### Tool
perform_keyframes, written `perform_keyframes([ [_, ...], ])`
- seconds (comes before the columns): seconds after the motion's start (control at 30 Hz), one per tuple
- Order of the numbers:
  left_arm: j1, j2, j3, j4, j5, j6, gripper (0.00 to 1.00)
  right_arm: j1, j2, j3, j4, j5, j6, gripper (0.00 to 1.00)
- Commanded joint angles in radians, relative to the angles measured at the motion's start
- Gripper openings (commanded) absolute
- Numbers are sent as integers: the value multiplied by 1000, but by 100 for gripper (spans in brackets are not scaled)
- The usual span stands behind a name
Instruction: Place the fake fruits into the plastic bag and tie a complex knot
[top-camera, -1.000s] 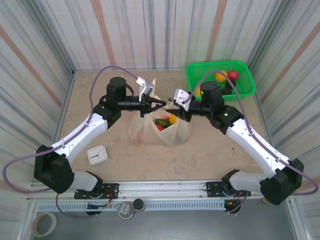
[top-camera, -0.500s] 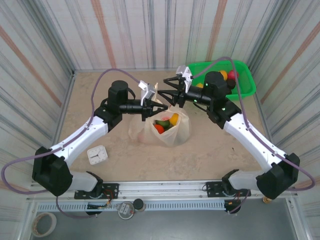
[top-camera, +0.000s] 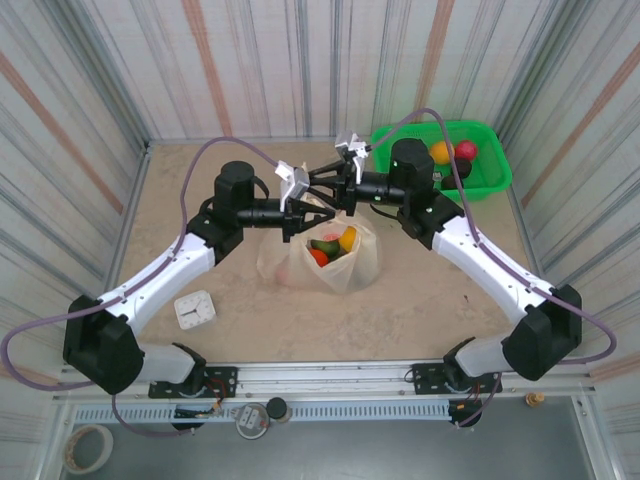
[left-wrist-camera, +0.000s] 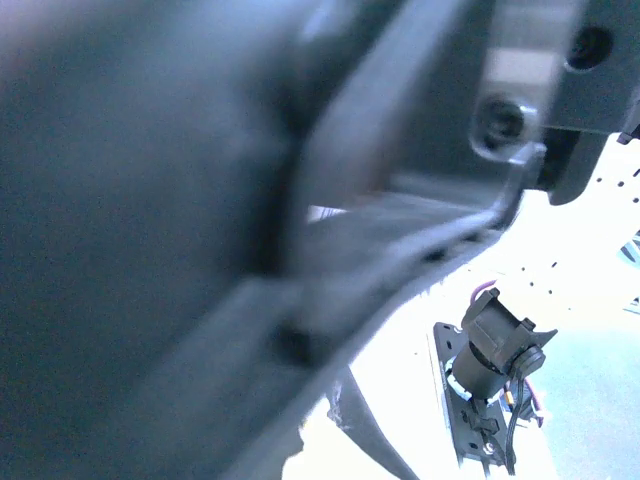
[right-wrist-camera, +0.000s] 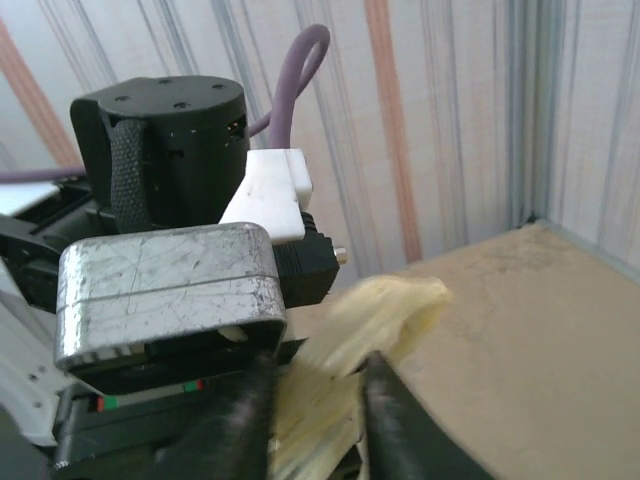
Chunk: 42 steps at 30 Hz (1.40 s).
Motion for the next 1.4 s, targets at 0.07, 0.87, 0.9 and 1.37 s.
perform_keyframes([
  [0.07,-9,-38,-9,-3,-1,36,0,-20,3,40,50,-37,58,0],
  [0.87,-16,-68,-57,60,-9,58,0,-62,-3,12,14,-267,144,59],
  [0.9,-16,-69,-59,62,-7,58,0,-59,4,14,17,-272,149,59],
  [1.37,-24,-78,-65,57,-1,88,0,-7,128,101,-26,-303,175,55],
])
